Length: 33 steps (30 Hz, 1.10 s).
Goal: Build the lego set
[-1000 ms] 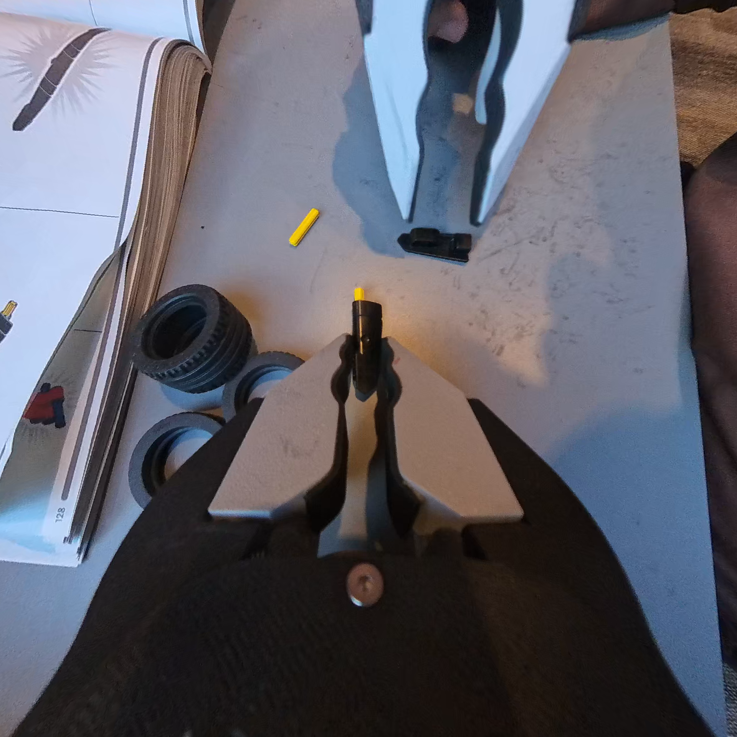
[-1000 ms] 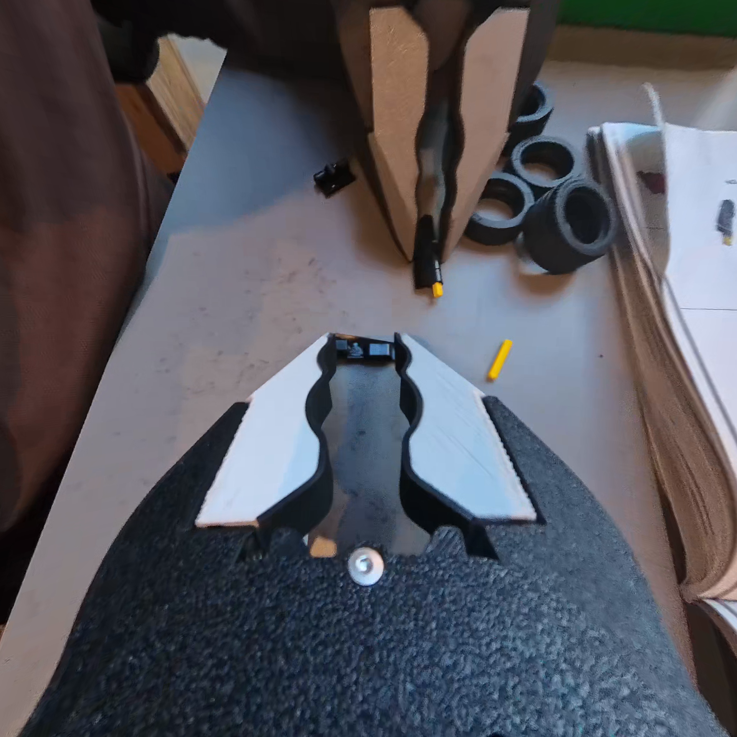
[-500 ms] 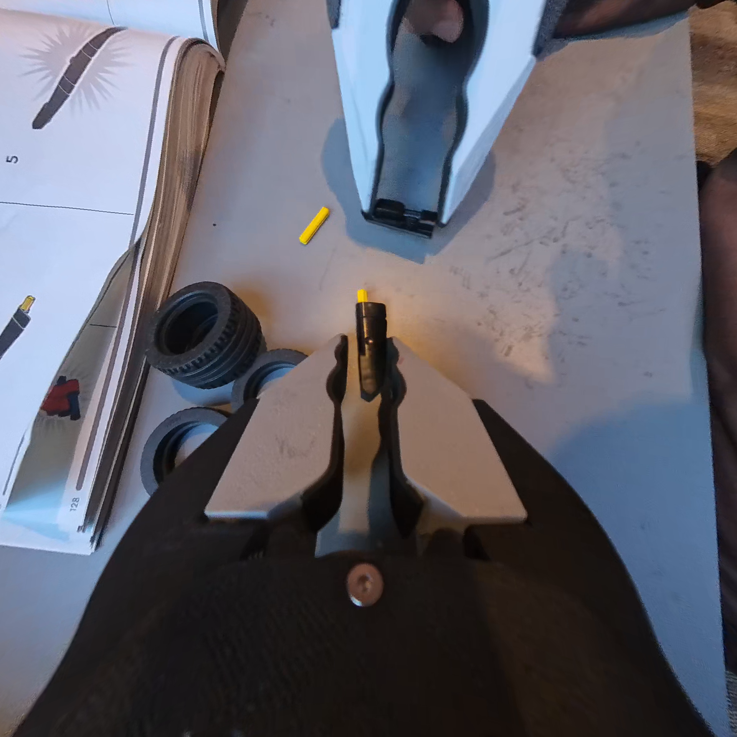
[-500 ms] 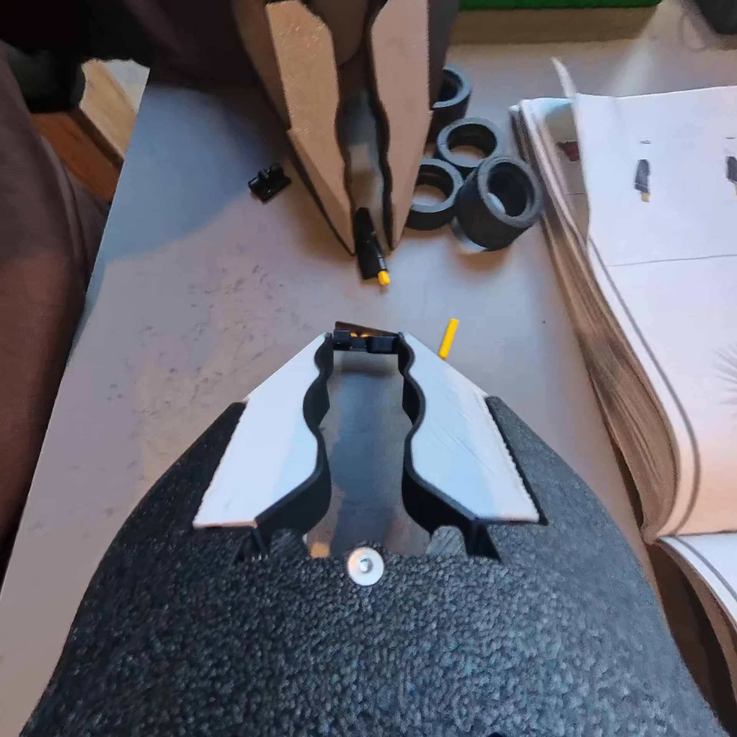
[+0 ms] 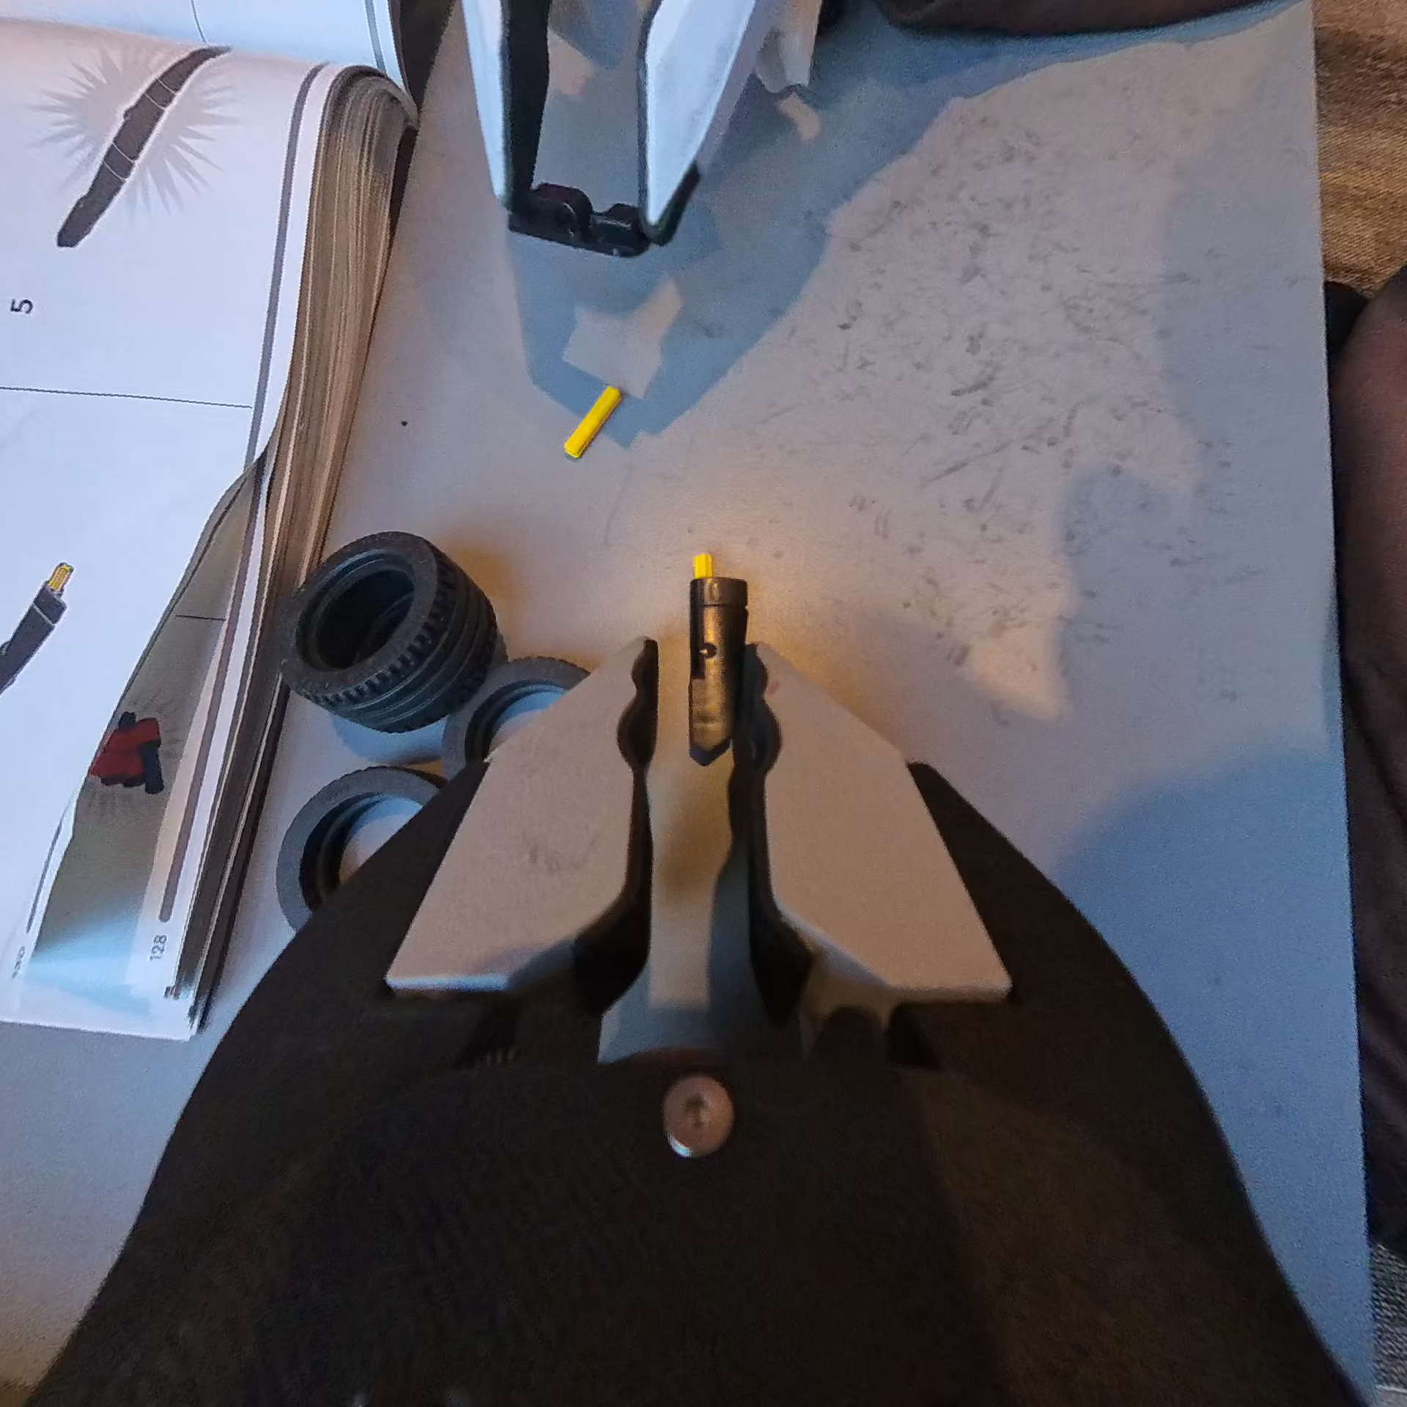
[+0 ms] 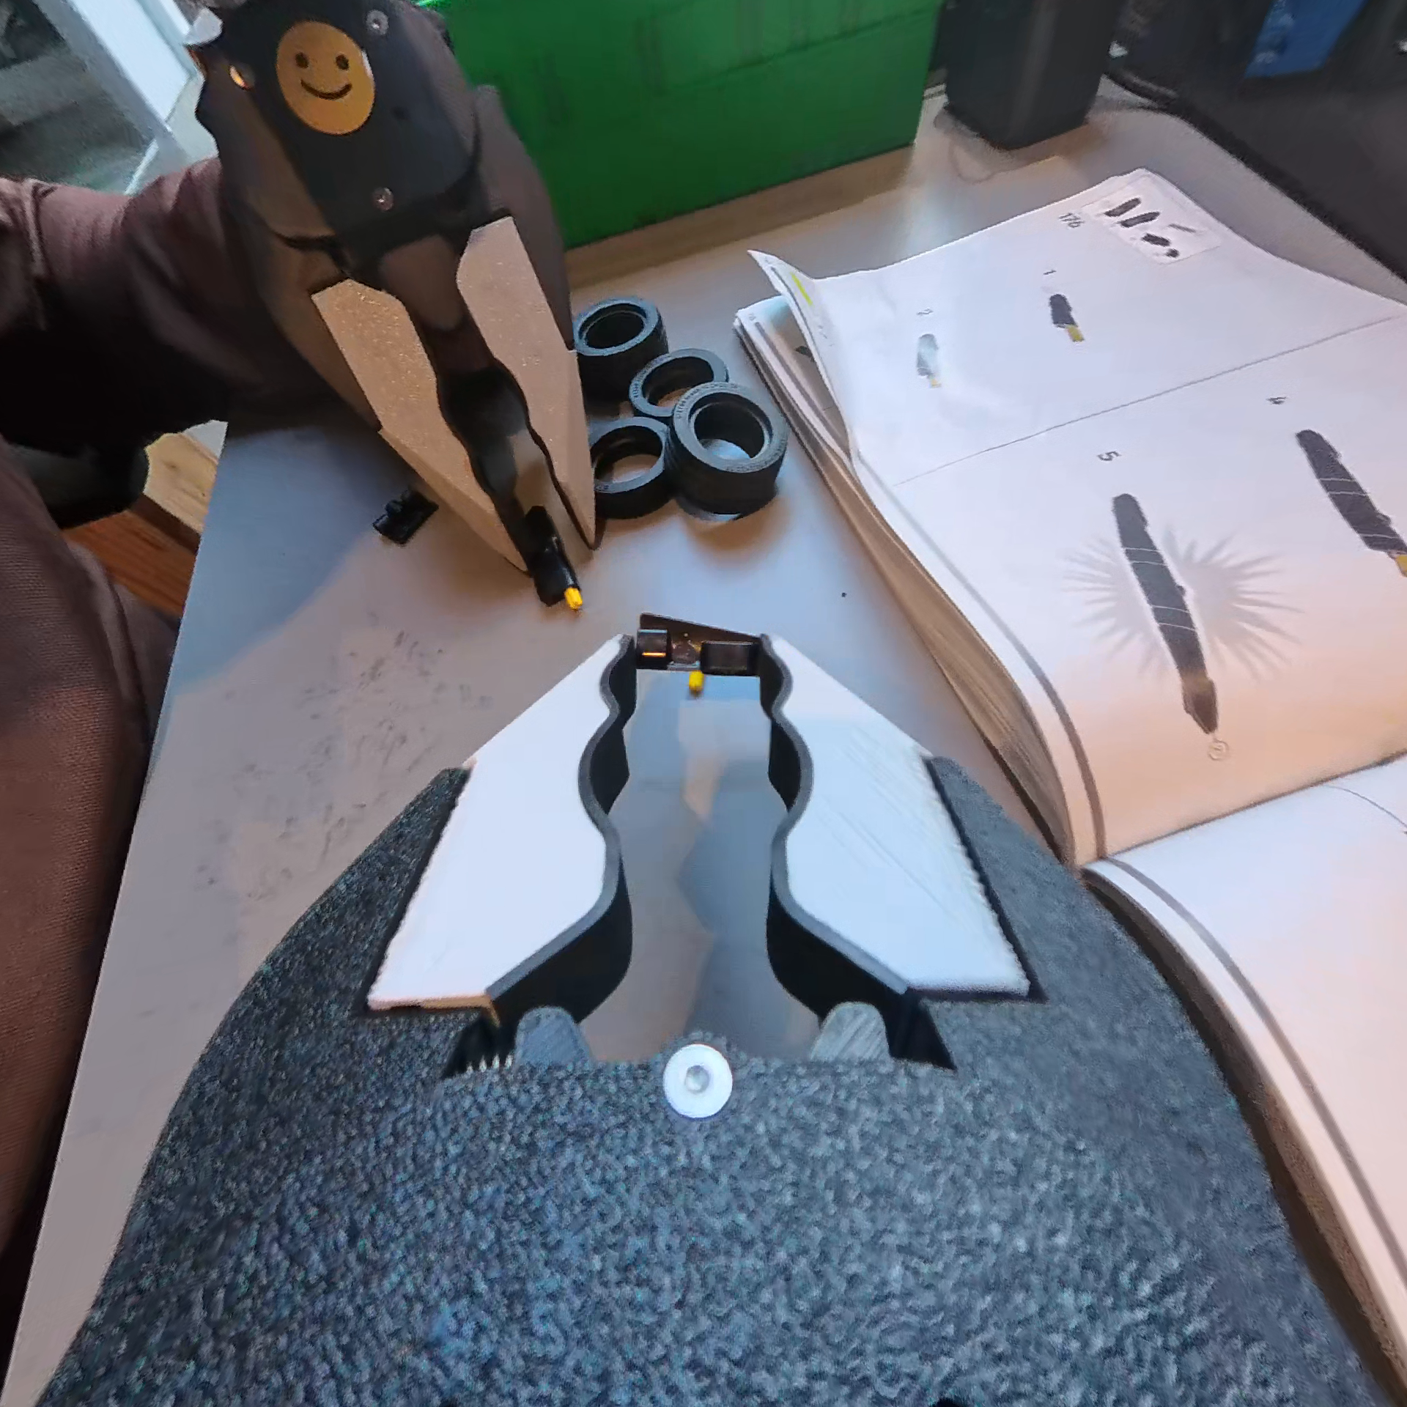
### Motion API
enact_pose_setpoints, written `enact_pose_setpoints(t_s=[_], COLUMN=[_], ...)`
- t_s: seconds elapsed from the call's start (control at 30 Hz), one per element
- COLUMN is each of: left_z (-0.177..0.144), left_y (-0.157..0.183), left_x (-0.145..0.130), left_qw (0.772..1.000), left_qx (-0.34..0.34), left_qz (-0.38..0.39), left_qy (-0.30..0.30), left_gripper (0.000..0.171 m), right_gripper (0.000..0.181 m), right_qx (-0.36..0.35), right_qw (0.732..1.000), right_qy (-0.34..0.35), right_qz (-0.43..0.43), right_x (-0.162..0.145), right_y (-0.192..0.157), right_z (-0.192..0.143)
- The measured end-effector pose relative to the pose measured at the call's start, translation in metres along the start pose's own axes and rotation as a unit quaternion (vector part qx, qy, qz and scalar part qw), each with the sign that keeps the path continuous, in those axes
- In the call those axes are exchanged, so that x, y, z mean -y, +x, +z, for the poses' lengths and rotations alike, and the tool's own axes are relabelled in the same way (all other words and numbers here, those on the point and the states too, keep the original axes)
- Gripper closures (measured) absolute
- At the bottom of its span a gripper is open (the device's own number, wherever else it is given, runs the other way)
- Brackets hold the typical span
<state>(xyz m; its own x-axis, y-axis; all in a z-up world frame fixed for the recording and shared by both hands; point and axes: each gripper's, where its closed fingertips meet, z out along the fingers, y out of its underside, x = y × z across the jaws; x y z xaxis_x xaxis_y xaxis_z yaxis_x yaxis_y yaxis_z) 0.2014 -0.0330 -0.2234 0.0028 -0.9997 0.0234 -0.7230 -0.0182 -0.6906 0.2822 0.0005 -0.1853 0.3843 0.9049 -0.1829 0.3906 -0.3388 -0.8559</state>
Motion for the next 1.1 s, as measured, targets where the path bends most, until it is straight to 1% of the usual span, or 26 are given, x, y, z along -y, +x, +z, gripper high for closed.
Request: enact_pose_setpoints(t_s=[0.13,0.23,0.43,0.57,0.67,0.73,0.8,0.87,1.0,1.1], left_z=[-0.002,-0.007,-0.015,-0.017,-0.018,-0.022,-0.025,-0.027,-0.029,-0.031], left_y=[0.0,-0.001,-0.002,-0.001,-0.005,-0.008,-0.015,-0.022,-0.02,-0.007], left_x=[0.001,0.006,0.009,0.011,0.011,0.016,0.02,0.023,0.028,0.031], left_qw=[1.0,1.0,0.999,0.999,0.999,0.998,0.997,0.994,0.993,0.992], left_qx=[0.0,-0.005,-0.008,-0.013,0.001,0.004,0.018,0.031,0.026,0.005], left_qz=[0.002,-0.008,-0.013,-0.015,-0.011,-0.023,-0.039,-0.059,-0.057,-0.06], left_qy=[0.003,0.02,0.033,0.039,0.039,0.056,0.071,0.086,0.101,0.114], left_gripper=[0.152,0.151,0.15,0.15,0.151,0.151,0.153,0.152,0.151,0.149], right_gripper=[0.151,0.151,0.151,0.151,0.151,0.151,0.151,0.151,0.151,0.151], right_qx=[-0.033,-0.051,-0.053,-0.032,-0.04,-0.042,-0.041,-0.043,-0.045,-0.057], right_qw=[0.999,0.998,0.998,0.999,0.999,0.998,0.997,0.996,0.994,0.992], right_qy=[0.007,0.007,0.001,0.006,-0.013,-0.032,-0.059,-0.072,-0.102,-0.111], right_qz=[0.007,0.022,0.031,0.035,0.028,0.02,0.018,0.007,-0.007,-0.025], right_x=[0.002,0.0,-0.004,-0.002,-0.008,-0.014,-0.023,-0.026,-0.034,-0.038], right_y=[0.013,0.023,0.026,0.019,0.021,0.021,0.021,0.019,0.018,0.019], right_z=[-0.007,-0.011,-0.009,-0.006,-0.005,-0.002,0.002,0.005,0.007,0.004])
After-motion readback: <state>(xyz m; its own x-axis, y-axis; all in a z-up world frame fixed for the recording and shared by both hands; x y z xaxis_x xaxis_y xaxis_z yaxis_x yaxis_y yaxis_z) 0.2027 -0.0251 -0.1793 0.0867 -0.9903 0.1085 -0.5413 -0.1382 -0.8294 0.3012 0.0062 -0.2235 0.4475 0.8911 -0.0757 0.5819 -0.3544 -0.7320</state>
